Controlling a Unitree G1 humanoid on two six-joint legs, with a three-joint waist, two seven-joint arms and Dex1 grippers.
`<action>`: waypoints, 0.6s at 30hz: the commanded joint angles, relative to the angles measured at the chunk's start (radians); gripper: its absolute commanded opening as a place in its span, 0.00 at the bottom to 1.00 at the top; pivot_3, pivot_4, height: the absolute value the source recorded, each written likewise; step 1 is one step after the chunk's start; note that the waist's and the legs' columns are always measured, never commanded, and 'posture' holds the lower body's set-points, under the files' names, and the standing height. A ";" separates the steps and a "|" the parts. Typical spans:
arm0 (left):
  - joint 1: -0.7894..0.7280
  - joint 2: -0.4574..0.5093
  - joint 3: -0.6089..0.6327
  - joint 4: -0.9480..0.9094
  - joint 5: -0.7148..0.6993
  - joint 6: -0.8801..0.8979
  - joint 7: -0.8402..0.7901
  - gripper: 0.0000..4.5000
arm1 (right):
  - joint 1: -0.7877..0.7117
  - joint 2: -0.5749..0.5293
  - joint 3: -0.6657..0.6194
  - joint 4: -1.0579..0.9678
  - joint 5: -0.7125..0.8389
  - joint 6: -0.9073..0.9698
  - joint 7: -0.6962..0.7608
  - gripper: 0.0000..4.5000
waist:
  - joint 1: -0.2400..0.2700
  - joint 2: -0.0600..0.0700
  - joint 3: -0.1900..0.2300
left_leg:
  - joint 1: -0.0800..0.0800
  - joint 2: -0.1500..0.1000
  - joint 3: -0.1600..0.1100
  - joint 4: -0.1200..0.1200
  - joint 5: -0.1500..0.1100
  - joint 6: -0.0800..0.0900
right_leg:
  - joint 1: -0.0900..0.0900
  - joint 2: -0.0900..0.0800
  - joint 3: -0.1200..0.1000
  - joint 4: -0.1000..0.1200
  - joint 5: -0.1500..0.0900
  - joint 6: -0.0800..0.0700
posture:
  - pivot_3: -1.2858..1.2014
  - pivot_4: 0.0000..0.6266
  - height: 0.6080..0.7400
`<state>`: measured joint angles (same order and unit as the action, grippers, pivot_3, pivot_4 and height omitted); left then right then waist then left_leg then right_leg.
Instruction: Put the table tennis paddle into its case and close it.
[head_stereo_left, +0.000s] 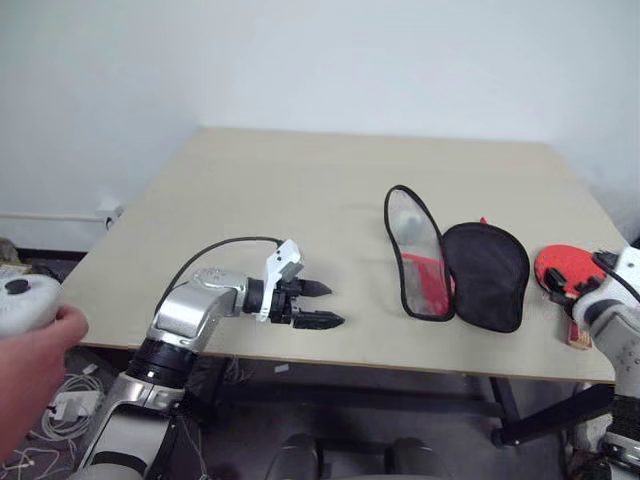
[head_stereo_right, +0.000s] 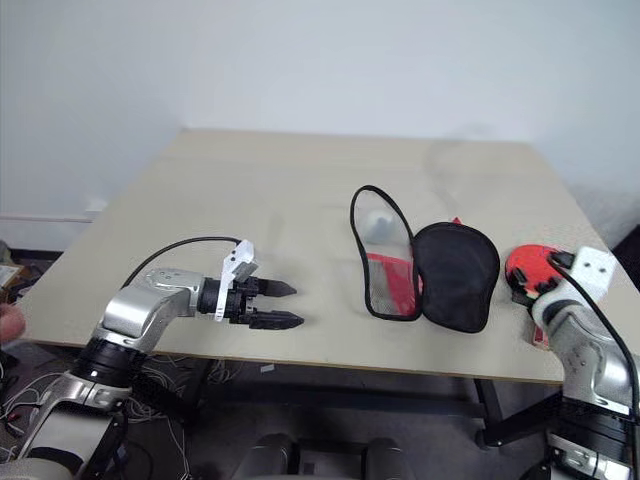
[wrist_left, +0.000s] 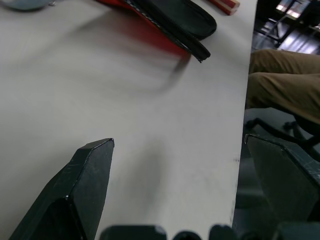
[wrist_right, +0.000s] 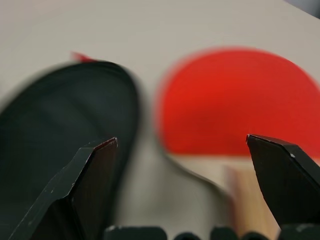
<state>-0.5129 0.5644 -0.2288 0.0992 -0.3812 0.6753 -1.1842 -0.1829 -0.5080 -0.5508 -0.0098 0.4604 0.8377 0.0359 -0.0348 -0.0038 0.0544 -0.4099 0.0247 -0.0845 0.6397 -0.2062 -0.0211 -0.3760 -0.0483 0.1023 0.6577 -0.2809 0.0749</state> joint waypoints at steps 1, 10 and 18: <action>-0.014 0.000 -0.012 0.027 0.023 -0.073 -0.034 1.00 | 0.016 -0.045 -0.041 -0.003 -0.033 0.015 -0.016 1.00 | -0.011 0.002 0.000 | 0.000 0.000 0.000 0.000 0.000 0.000 | 0.000 0.000 0.001 0.000 0.000 0.000 | 0.52 0.00 1.00; -0.070 -0.068 -0.029 0.220 0.076 -0.211 -0.081 1.00 | -0.059 -0.062 -0.080 0.148 -0.005 0.161 -0.004 1.00 | -0.018 0.003 -0.001 | 0.002 0.000 0.003 0.000 0.000 0.000 | 0.001 0.000 0.004 0.000 0.000 0.000 | 0.52 0.00 1.00; -0.081 -0.097 -0.033 0.303 0.111 -0.282 -0.104 1.00 | -0.107 -0.085 -0.045 0.195 -0.031 0.191 0.032 1.00 | -0.017 0.004 -0.001 | 0.002 -0.001 0.003 -0.001 0.000 0.001 | 0.001 0.000 0.005 0.000 0.000 0.001 | 0.52 0.00 1.00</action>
<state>-0.5621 0.4653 -0.2682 0.4063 -0.2790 0.4162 -1.2790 -0.2709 -0.5705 -0.5983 0.1806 0.4386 1.0252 0.0654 -0.0520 0.0004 0.0536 -0.4080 0.0240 -0.0811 0.6391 -0.2061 -0.0206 -0.3750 -0.0480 0.1072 0.6575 -0.2810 0.0754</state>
